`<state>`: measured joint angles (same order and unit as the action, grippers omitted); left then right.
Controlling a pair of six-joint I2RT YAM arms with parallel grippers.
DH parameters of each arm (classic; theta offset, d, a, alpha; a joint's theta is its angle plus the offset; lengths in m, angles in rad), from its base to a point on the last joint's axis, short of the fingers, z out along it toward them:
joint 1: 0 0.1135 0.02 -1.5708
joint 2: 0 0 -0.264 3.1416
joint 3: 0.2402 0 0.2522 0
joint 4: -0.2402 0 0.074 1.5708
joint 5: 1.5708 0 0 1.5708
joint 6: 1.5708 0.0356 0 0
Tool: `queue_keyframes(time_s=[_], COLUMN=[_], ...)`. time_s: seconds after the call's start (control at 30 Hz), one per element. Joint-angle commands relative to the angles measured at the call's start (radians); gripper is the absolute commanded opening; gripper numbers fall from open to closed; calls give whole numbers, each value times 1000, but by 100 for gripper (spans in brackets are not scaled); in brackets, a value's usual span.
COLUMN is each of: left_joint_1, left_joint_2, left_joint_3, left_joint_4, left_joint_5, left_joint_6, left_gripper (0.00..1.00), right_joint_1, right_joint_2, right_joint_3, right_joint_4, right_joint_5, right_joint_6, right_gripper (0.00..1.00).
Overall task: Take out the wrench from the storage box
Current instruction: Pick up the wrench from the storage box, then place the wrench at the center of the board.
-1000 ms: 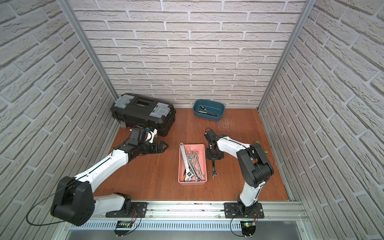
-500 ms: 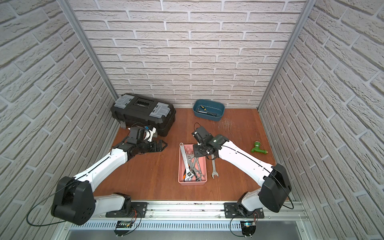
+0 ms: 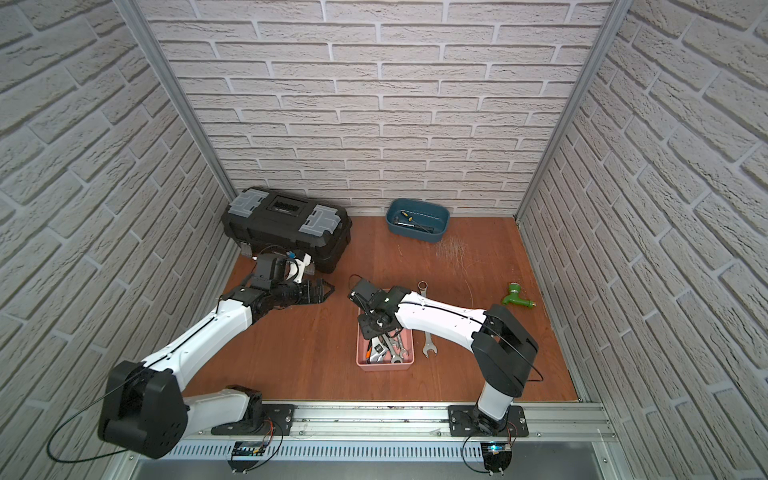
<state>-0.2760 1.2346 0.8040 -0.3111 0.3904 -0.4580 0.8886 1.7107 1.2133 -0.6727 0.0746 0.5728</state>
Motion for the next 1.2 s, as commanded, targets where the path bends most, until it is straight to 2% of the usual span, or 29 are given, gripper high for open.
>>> queue_keyframes(time_s=[0.0,0.3,0.57,0.93,1.17], left_joint_1=[3,3,1,-1,-3], left_joint_2=[-21,-27,-27,-16,1], left_joint_3=[-24,-33,-35,-28,-17], left_joint_4=[12,20,19,18,19], left_joint_5=[15,28,26,22,30], left_joint_6=[-5,-8,-10,-5,-1], left_gripper=[98,98,98,98,98], right_joint_1=[4,2,2,-6,-87], right_joint_2=[29,83,14,-182,-319], right_joint_3=[-17,-30,0,46,56], right_joint_4=[62,110,62,-90,-215], right_joint_5=[7,-7,16,74,117], right_joint_6=[10,11,4,42,11], right_gripper=[44,35,18,13,13])
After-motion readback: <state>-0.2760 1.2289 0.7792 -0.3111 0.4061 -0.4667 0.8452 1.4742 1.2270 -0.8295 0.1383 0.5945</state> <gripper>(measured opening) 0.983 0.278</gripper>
